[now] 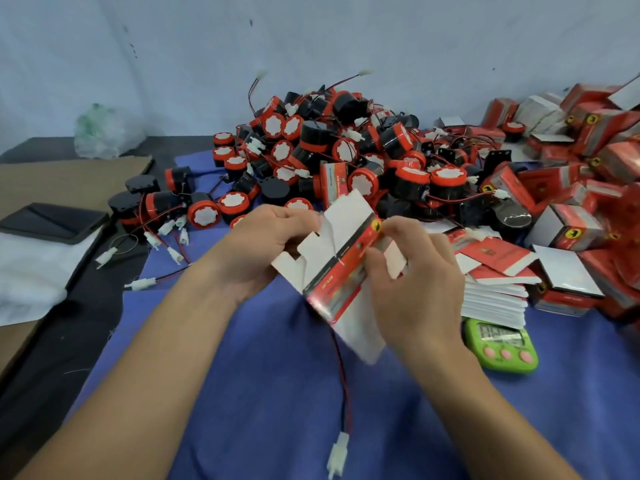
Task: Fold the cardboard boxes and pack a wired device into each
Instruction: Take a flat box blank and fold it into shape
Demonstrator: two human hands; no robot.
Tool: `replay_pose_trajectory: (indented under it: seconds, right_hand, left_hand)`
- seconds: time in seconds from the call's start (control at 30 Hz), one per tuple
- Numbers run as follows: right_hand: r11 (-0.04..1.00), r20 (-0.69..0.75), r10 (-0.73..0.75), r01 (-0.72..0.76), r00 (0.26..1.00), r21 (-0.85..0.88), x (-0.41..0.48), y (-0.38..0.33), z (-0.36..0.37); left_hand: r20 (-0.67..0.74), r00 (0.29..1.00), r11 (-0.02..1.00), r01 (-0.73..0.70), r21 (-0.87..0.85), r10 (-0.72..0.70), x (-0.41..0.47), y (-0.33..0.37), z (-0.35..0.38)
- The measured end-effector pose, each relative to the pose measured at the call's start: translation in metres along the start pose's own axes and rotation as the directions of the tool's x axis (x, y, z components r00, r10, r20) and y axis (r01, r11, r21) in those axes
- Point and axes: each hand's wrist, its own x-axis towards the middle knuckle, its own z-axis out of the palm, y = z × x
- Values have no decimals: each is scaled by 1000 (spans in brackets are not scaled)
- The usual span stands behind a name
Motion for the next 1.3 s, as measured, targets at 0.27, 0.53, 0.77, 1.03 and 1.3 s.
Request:
replay_pose_trajectory:
  seconds: [0.27,0.53,0.77,1.03,1.3]
  right_hand:
    - [965,292,-221,165,931,206,-11,-18,0]
    - [949,185,-299,271,936,163,4,-4,-5]
    - [854,118,-99,24,988,520,20,2,-18]
    - [814,65,18,-52,998,578,29,18,-16]
    - [861,84,32,-70,996,503,29,33,-13]
  left_hand:
    - [36,968,968,-248,34,246,0,-4,12]
    - [-256,877,896,-330,298,408,0,-8,30]
    - [-239,750,702,-387,598,617,-6,-9,28]
    - [-25,921,913,-382,143,389,-5,-39,59]
    - [-138,885,875,-397,277,445,-1,-47,67]
